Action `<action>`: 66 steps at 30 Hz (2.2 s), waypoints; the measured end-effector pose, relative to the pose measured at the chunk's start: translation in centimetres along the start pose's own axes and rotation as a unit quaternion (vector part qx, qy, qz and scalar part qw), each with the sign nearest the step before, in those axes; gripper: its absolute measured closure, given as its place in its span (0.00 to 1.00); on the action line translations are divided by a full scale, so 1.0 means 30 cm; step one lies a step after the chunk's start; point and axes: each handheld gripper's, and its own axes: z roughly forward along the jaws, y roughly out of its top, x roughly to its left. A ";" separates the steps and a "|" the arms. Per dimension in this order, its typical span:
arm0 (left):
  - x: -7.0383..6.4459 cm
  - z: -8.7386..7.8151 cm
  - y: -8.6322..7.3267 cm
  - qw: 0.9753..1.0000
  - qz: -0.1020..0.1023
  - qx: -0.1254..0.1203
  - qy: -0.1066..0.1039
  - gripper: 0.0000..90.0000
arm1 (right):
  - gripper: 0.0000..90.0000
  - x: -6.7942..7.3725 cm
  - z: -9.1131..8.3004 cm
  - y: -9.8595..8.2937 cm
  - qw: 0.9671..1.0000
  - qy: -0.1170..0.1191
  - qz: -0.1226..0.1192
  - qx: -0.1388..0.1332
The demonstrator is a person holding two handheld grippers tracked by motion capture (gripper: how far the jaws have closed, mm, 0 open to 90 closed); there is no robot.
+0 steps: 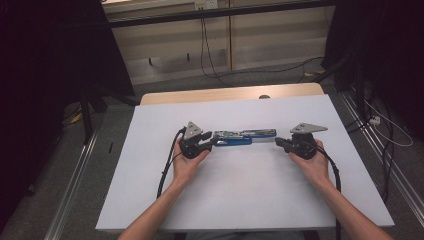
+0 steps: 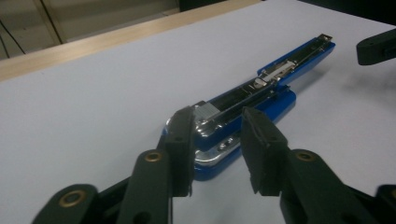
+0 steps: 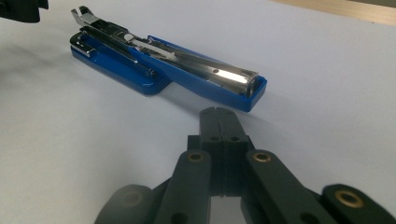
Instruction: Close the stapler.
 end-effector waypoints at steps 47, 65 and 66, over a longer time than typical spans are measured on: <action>0.013 0.094 0.005 0.997 0.030 0.065 -0.001 1.00 | 1.00 -0.001 0.045 0.016 0.999 -0.020 -0.011 0.035; 0.016 0.093 0.003 0.998 0.025 0.064 -0.001 1.00 | 1.00 -0.013 0.082 0.025 0.996 -0.037 -0.010 0.083; 0.013 0.094 0.004 0.998 0.027 0.064 0.001 1.00 | 1.00 -0.013 0.084 0.028 0.996 -0.039 -0.013 0.085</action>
